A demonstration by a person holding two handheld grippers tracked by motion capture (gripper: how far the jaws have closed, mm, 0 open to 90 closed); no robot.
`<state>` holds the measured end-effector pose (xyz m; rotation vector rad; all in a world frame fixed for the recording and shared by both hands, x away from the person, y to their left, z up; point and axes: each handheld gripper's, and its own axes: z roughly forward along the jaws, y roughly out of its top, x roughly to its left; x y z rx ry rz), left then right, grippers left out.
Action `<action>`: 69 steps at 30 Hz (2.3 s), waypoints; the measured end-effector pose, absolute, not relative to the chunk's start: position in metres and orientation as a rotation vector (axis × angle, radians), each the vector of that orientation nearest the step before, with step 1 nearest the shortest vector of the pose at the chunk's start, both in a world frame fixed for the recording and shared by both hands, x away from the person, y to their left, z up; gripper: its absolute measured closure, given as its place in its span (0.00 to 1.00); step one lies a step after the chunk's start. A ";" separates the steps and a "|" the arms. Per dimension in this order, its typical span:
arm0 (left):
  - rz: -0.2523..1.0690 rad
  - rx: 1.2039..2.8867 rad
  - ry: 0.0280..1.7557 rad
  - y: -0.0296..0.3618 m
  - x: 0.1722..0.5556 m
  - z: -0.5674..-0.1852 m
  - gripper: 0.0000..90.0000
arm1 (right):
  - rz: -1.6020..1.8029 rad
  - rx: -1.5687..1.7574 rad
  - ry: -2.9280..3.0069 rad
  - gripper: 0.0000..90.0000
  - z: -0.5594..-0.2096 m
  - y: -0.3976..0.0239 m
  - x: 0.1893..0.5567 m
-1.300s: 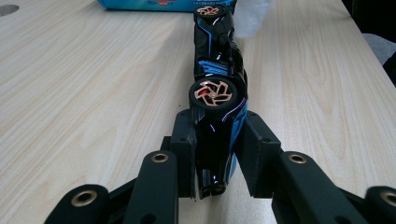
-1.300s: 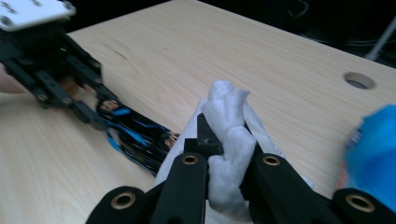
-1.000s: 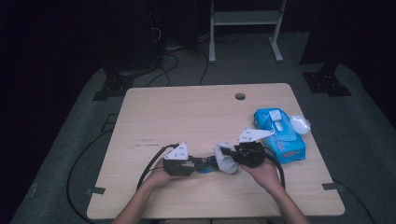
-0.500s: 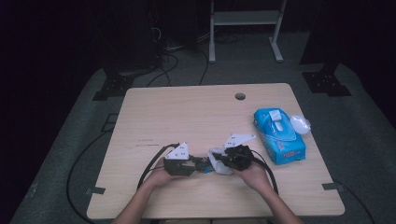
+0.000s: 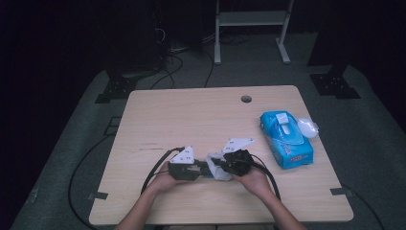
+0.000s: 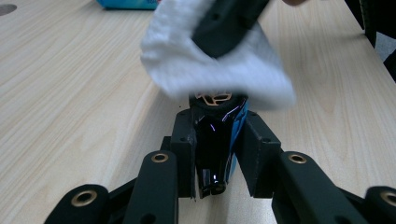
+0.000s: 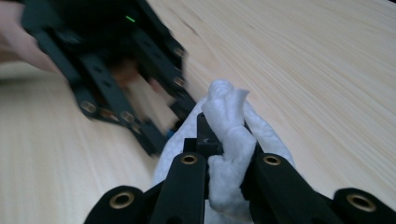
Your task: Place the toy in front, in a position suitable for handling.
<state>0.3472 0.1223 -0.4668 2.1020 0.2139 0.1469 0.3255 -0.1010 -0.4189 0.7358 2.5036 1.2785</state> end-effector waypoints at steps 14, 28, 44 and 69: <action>0.145 2.101 0.220 0.120 0.348 -0.467 0.77 | 1.358 0.741 2.475 0.95 -0.419 -0.098 0.326; 0.142 2.104 0.216 0.122 0.348 -0.467 0.77 | 1.230 0.813 2.428 0.95 -0.425 -0.133 0.326; 0.134 2.101 0.223 0.123 0.349 -0.468 0.77 | 1.213 0.864 2.403 0.95 -0.424 -0.151 0.329; 0.123 2.097 0.227 0.123 0.350 -0.469 0.78 | 1.266 0.894 2.384 0.94 -0.422 -0.162 0.325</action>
